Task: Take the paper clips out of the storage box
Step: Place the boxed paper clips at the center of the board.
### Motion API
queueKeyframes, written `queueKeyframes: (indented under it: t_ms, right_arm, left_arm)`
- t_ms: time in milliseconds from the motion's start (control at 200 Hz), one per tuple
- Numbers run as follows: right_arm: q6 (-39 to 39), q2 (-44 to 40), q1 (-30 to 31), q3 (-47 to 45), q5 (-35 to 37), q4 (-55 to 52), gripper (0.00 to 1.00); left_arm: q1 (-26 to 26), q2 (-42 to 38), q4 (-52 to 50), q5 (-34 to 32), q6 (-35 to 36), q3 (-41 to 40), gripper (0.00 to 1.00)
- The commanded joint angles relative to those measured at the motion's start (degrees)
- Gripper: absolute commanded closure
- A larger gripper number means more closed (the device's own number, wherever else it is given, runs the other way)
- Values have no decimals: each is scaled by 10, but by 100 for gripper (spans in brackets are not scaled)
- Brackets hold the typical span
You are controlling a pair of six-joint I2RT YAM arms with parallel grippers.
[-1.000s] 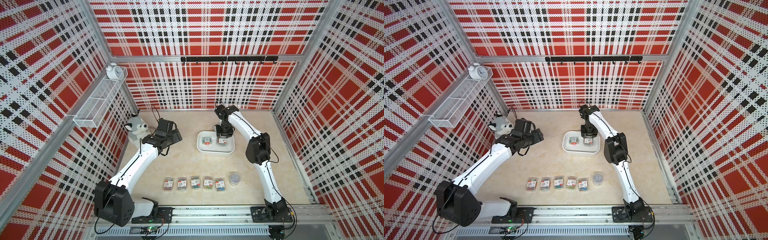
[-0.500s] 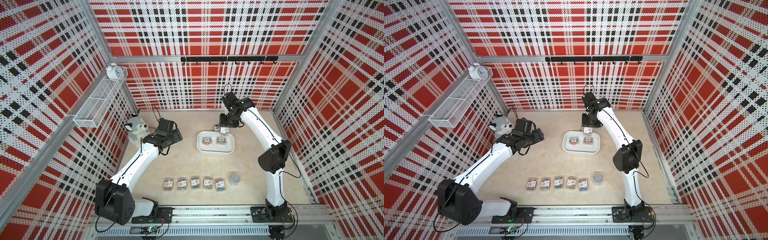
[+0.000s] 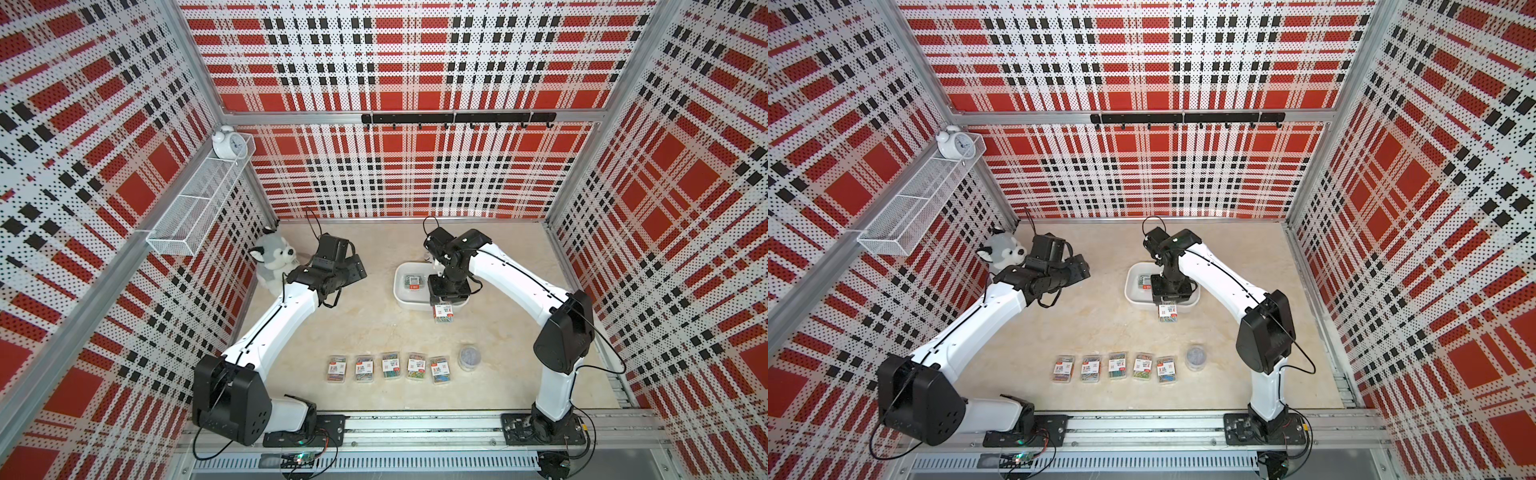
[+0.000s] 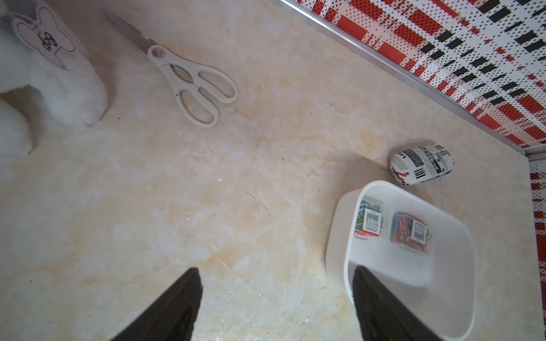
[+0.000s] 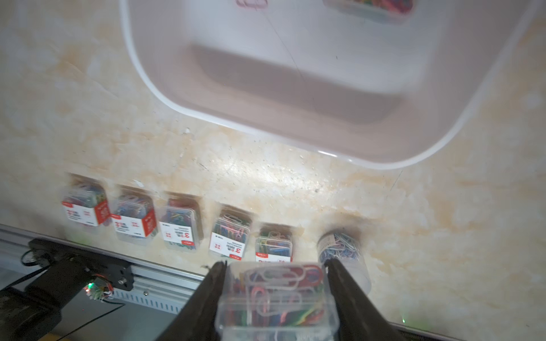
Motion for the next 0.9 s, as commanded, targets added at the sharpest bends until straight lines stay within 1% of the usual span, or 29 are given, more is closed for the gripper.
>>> queueKeyframes:
  t_ms: [0, 135, 361, 576, 897]
  right_arm:
    - [25, -32, 18, -51, -22, 31, 54]
    - [49, -24, 21, -92, 0, 65, 54]
    - [68, 11, 20, -113, 17, 110, 53]
    - [62, 27, 10, -138, 36, 132, 53]
    - [47, 30, -22, -183, 43, 156, 52]
  left_arm:
    - [3, 0, -10, 5, 21, 15, 18]
    - [6, -7, -30, 3, 35, 17, 18]
    - [20, -33, -51, 1, 50, 8, 17]
    - [25, -54, -55, 0, 46, -7, 18]
    - [25, -54, -54, -1, 37, -11, 18]
